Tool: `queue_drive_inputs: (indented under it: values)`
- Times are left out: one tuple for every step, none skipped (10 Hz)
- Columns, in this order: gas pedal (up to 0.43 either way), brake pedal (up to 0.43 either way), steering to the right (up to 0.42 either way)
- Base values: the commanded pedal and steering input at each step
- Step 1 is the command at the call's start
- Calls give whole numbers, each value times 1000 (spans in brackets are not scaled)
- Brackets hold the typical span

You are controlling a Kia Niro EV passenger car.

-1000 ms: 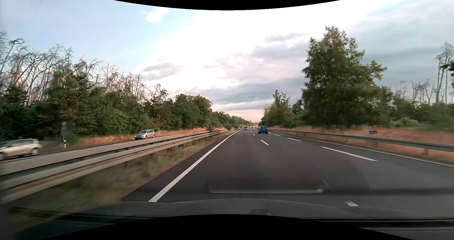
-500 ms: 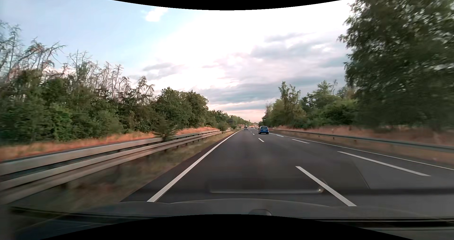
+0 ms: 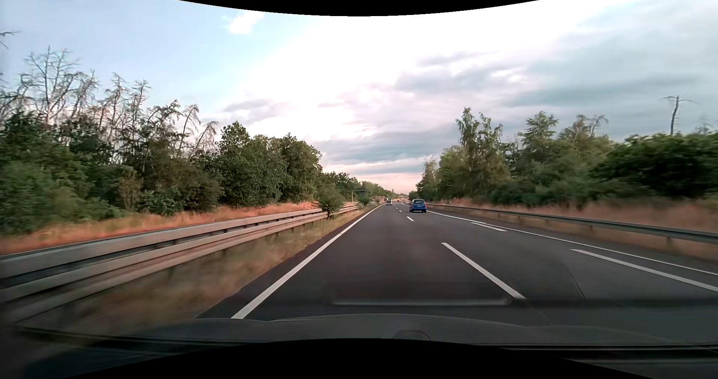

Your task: Follow the waypoints while adhering to traffic rules and regulations

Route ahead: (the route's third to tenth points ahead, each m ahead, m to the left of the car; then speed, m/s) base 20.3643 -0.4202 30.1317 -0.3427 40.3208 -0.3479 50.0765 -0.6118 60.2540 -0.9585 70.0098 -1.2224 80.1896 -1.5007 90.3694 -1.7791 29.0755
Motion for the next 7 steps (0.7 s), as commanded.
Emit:
queue_drive_inputs:
  values:
    - [8, 0, 0]
    - [20, 0, 0]
    - [28, 0, 0]
    - [28, 0, 0]
    - [28, 0, 0]
    - [28, 0, 0]
    - [28, 0, 0]
